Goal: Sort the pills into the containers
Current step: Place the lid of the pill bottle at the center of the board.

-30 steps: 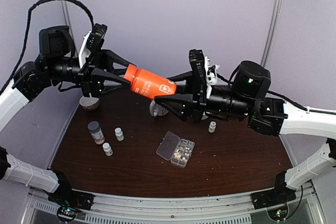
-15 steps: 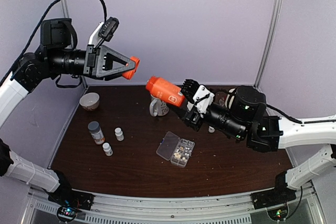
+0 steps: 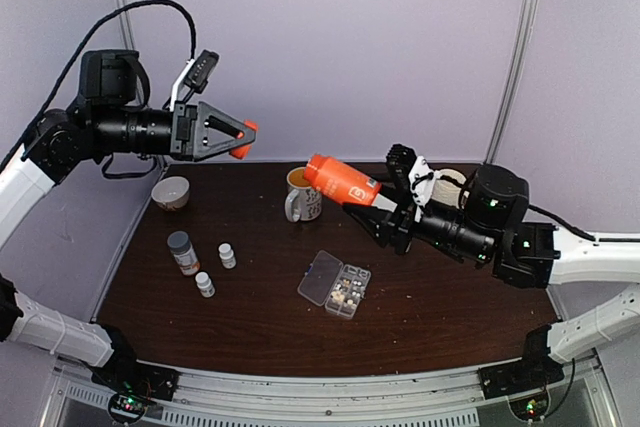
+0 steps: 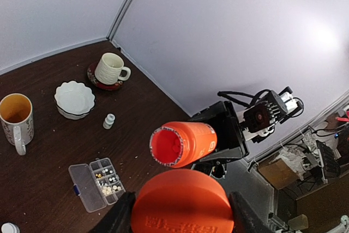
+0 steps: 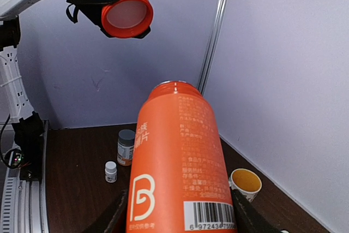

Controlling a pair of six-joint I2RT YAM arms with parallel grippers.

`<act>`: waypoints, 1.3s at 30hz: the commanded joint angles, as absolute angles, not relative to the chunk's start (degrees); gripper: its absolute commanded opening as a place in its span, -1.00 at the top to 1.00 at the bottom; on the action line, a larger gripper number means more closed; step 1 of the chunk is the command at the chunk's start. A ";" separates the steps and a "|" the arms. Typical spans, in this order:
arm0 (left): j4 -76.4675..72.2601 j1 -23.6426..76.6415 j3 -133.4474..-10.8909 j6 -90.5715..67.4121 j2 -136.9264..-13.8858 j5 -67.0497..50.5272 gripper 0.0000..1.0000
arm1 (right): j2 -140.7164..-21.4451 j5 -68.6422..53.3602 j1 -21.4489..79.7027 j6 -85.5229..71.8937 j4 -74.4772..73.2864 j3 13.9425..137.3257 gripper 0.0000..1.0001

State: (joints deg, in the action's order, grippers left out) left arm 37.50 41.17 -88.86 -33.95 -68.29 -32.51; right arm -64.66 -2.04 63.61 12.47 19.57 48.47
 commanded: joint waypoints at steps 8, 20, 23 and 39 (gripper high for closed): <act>31.51 40.78 -79.42 -26.89 -63.89 -23.64 0.90 | -57.66 -15.41 55.43 -3.62 26.83 27.85 1.00; 26.79 40.76 -69.88 -26.39 -64.54 -16.81 0.91 | -62.10 -20.43 48.63 -8.40 37.91 14.92 1.00; 26.37 40.78 -67.57 -25.67 -66.72 -14.99 0.91 | -64.69 -21.35 47.81 -9.25 40.63 13.93 1.00; 25.73 41.91 -63.62 -21.62 -90.41 1.59 0.82 | -74.82 -23.86 44.95 -10.90 46.84 14.04 1.00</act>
